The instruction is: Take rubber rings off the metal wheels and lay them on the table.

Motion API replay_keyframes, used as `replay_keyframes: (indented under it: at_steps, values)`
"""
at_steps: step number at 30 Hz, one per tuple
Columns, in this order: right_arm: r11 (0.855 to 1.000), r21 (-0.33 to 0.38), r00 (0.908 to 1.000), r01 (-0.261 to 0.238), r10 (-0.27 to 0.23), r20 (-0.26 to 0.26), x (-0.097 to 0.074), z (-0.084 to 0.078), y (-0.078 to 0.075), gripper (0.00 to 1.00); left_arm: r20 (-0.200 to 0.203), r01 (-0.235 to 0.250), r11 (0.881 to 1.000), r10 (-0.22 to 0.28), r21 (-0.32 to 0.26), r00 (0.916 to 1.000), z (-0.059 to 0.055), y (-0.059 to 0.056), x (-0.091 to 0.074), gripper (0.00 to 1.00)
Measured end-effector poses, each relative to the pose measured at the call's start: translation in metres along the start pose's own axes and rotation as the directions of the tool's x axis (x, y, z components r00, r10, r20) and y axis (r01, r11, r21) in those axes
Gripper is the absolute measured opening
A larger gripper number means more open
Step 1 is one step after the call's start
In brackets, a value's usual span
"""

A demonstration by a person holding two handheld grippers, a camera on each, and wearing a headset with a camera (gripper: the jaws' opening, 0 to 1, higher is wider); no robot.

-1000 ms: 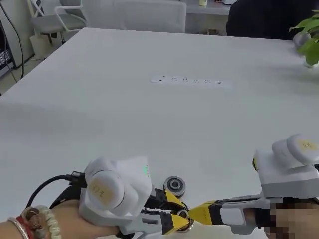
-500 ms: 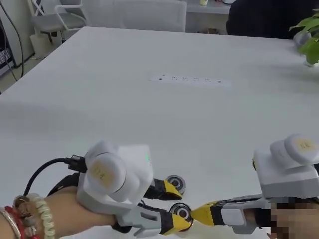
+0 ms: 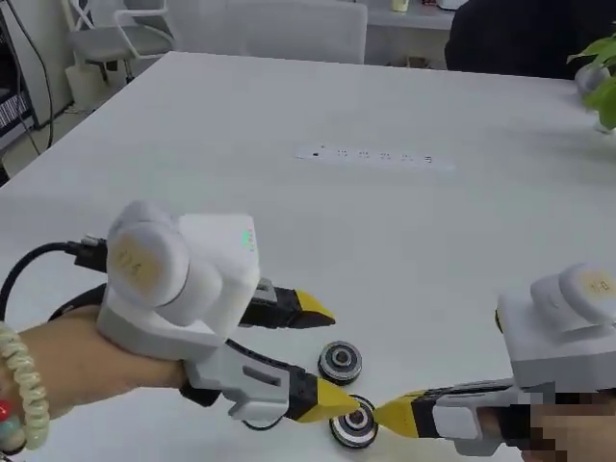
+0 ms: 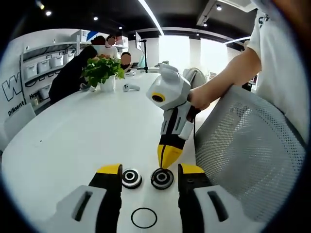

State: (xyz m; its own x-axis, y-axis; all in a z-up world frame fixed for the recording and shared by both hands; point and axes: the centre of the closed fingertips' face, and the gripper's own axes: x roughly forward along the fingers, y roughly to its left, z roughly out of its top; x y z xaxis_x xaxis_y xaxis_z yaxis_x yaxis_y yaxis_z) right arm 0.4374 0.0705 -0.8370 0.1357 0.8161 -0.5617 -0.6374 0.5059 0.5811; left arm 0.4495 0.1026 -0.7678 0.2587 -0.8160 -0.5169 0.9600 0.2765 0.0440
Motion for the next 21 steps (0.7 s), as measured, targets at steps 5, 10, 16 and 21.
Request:
replay_keyframes:
  at_steps: [5, 10, 16, 21]
  values:
    - [1.000, 0.000, 1.0000, 0.000, 0.000, 0.007, -0.001, 0.002, 0.001, 0.00, -0.038, -0.007, 0.999, 0.009, 0.051, 0.9992, -0.003, 0.000, -0.016, 0.49]
    - [1.000, 0.000, 1.0000, -0.005, 0.005, 0.008, -0.001, 0.004, 0.003, 0.00, -0.043, -0.029, 0.998, 0.032, 0.064, 0.9986, -0.003, 0.003, -0.033, 0.54]
    - [1.000, 0.004, 0.9998, -0.016, 0.016, 0.016, 0.000, 0.007, 0.006, 0.00, -0.055, -0.078, 0.995, 0.081, 0.067, 0.9952, -0.004, 0.011, -0.056, 0.58]
    - [1.000, 0.009, 0.9997, -0.018, 0.017, 0.018, -0.001, 0.007, 0.006, 0.00, -0.066, -0.098, 0.993, 0.103, 0.069, 0.9925, -0.008, 0.014, -0.072, 0.63]
